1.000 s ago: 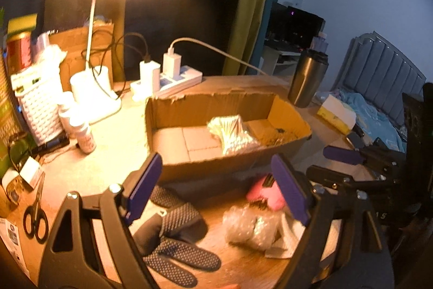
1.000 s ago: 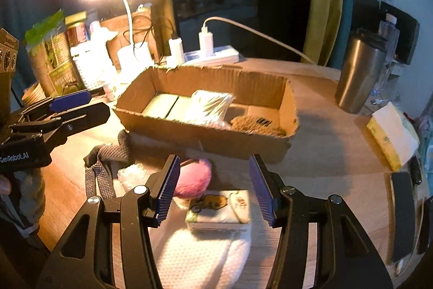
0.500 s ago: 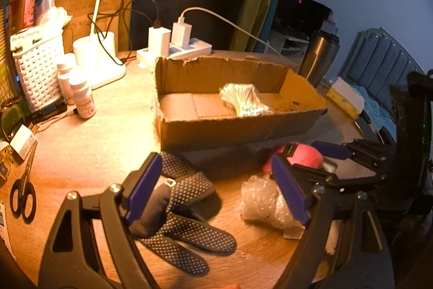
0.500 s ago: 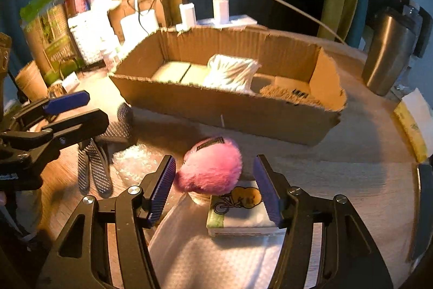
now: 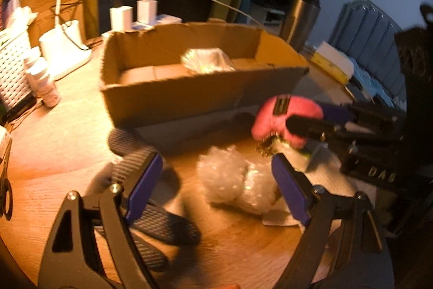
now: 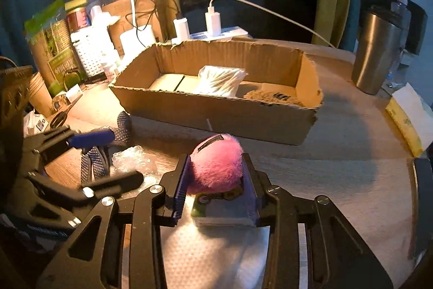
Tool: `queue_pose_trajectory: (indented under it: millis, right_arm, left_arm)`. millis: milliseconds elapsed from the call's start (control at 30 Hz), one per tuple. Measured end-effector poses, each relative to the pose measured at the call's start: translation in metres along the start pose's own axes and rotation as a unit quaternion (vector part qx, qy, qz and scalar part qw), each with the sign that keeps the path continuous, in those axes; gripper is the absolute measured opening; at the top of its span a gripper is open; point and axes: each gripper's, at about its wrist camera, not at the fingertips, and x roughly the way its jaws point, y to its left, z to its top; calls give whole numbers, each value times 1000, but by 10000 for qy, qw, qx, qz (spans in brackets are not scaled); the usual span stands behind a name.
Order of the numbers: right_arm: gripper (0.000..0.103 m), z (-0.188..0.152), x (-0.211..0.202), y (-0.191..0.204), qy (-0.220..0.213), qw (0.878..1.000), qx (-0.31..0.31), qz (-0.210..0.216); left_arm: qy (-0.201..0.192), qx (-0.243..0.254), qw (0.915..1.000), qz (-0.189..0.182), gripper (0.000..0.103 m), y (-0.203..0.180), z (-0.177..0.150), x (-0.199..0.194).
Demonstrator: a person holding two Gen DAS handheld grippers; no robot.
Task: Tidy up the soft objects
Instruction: 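Close the left gripper on the bubble-wrap bundle, then carry both items to the box and release the bubble wrap from the left gripper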
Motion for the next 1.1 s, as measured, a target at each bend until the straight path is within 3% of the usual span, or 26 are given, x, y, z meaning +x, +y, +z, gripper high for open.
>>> queue_pose_trajectory:
  millis: [333, 467, 533, 833, 1100]
  right_arm:
    - [39, -3, -20, -10, -260, 9996, 69, -8]
    - [39, -2, -25, -9, -335, 9994, 60, -25]
    - [39, -1, -28, -9, -372, 9993, 49, -33]
    - [39, 9, -43, -3, -557, 9984, -51, -100]
    - [39, 26, -56, 0, -740, 9971, -133, -130]
  left_arm:
    - [278, 276, 9991, 141, 80, -14, -8, 20]
    - [361, 262, 9990, 75, 48, -13, -11, 21]
    - [349, 274, 9990, 41, 41, -12, -11, 19]
    - [-39, 231, 9997, -29, 38, -7, 1, -8]
    - [-505, 143, 9985, 148, 38, 10, 25, -36]
